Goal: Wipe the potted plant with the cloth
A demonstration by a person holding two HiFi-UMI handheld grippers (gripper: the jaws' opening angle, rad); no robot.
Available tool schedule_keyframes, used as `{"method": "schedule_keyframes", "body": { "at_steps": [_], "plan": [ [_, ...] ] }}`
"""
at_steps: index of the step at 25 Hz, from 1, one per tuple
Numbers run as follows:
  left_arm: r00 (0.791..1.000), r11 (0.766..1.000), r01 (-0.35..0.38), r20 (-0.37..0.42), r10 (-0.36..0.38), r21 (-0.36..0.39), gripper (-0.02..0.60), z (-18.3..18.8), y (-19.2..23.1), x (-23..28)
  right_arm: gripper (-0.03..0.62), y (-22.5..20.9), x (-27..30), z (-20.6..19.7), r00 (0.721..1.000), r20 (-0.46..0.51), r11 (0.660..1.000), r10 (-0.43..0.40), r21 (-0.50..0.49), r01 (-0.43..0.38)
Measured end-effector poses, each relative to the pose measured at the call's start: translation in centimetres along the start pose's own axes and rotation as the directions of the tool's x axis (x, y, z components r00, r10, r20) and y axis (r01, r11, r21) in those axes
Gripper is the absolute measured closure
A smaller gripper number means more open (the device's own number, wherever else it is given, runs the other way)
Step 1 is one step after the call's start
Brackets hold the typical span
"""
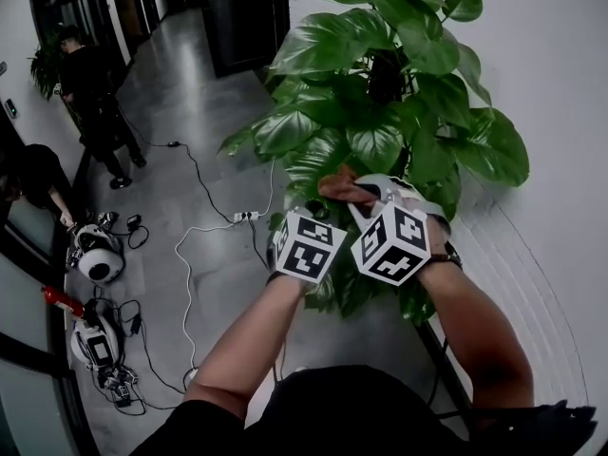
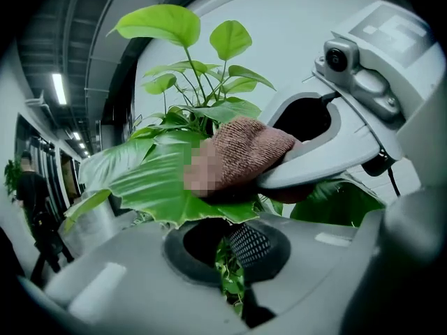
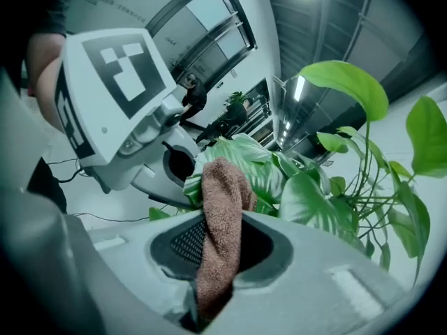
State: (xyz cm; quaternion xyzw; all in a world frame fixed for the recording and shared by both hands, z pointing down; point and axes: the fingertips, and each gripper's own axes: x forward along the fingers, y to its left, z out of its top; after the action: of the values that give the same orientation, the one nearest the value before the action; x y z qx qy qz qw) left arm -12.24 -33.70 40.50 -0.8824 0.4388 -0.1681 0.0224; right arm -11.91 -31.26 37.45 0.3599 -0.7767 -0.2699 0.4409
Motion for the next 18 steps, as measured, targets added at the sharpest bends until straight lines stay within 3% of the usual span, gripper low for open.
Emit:
{"method": "schedule_keyframes", "body": {
  "at_steps": [12,18],
  "plan": [
    [1.0,1.0,-0.002,0.0,0.002,0.002,0.565,0.0,-0.3,-0.7,0.53,2.9,-2.7,0.0,0.997,-0.003,0.997,0.072,-0.021,-0.072],
    [1.0,1.0,0.011,0.012,-0.011,0.006,0.565,0.3,-0.4,-0.7,0.53,-1.5,-7.0,2.3,0.997,0.046,0.997,-0.062,-0.049,0.064]
  ]
}}
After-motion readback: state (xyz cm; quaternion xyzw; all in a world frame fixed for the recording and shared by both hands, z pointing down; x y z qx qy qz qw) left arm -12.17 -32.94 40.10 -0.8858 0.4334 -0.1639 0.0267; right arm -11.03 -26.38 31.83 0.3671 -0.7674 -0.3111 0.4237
